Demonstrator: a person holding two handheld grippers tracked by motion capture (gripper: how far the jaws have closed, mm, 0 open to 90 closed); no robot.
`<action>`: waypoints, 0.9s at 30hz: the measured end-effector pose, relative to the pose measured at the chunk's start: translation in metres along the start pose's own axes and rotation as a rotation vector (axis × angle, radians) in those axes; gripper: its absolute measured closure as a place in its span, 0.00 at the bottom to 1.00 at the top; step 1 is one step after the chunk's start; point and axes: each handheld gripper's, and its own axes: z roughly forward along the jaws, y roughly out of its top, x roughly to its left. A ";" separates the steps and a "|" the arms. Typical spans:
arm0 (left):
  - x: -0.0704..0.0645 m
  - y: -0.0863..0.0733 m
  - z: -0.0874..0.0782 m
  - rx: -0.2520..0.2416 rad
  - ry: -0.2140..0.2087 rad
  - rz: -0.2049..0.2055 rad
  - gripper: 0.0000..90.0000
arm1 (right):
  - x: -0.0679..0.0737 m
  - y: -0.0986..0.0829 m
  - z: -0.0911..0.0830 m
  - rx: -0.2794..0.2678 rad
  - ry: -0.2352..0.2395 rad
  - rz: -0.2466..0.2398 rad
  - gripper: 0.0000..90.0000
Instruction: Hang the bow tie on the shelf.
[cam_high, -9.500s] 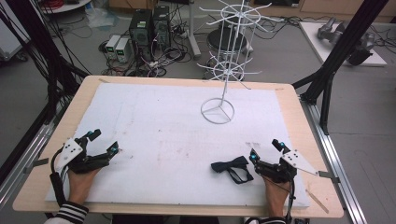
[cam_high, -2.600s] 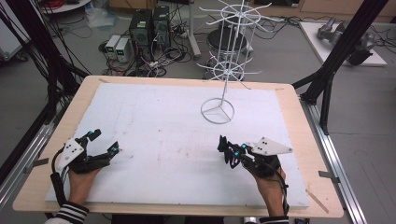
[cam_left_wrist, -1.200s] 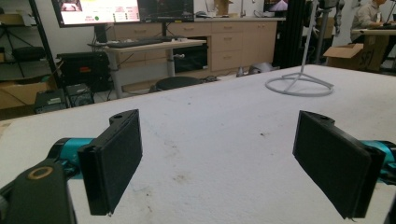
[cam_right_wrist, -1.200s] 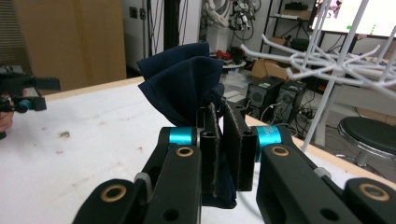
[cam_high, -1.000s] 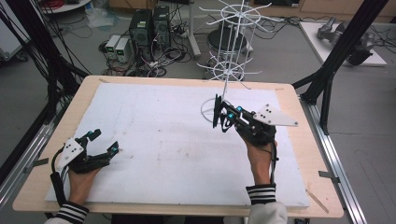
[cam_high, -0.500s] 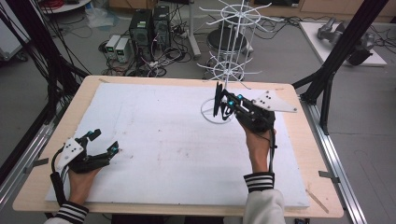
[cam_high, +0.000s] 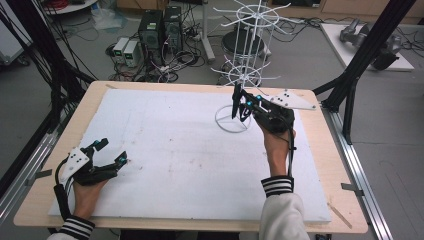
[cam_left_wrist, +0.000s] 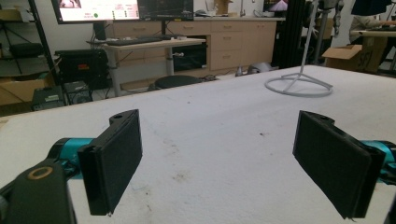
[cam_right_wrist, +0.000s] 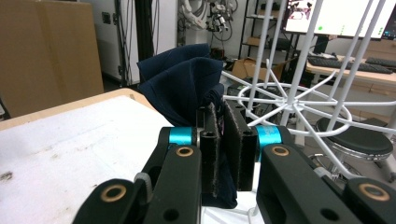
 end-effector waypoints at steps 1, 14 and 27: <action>0.000 0.000 0.000 0.001 -0.001 -0.001 0.18 | -0.002 0.000 0.002 0.007 -0.005 0.005 0.94; 0.000 0.000 0.000 0.000 -0.005 -0.003 0.18 | -0.008 0.008 0.012 0.034 -0.032 -0.006 0.93; 0.000 0.000 0.000 0.001 -0.004 -0.001 0.18 | -0.013 0.006 0.013 0.083 -0.052 -0.020 0.89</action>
